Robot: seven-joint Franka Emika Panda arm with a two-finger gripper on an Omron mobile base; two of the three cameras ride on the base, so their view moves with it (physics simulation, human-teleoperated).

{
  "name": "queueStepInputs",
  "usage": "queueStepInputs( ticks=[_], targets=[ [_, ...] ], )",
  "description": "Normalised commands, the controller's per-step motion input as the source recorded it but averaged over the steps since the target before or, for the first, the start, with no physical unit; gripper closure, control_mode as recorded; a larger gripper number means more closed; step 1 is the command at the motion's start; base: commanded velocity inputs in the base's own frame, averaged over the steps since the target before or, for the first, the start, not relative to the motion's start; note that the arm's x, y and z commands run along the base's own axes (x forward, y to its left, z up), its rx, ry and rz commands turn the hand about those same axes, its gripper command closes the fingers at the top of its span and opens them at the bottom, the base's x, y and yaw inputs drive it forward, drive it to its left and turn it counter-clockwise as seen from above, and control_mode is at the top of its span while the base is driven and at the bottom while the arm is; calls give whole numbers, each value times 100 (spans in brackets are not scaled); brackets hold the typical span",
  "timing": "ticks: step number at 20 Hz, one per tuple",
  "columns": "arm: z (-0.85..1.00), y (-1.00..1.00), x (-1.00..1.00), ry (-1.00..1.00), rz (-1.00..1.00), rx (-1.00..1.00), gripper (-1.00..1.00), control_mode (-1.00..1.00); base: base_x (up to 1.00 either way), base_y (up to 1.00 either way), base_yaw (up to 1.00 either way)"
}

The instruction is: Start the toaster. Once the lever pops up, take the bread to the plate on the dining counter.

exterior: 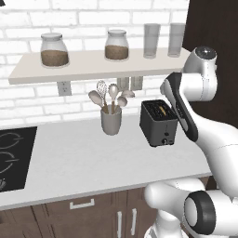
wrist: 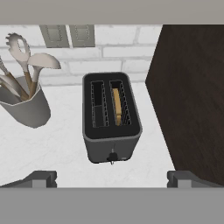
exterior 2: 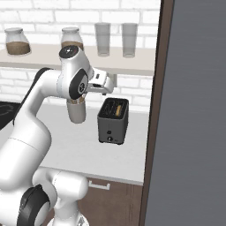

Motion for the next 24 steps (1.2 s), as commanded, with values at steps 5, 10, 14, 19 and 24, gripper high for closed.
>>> queueStepInputs(
  ticks=[5, 10, 14, 19, 24],
  targets=[
    [0, 0, 0, 0, 0, 0, -100, -100, 0, 0, 0],
    [0, 0, 0, 0, 0, 0, -100, -100, 0, 0, 0],
    [0, 0, 0, 0, 0, 0, -100, -100, 0, 0, 0],
    [0, 0, 0, 0, 0, 0, -100, -100, 0, 0, 0],
    [0, 0, 0, 0, 0, 0, -100, -100, 0, 0, 0]
  ],
)
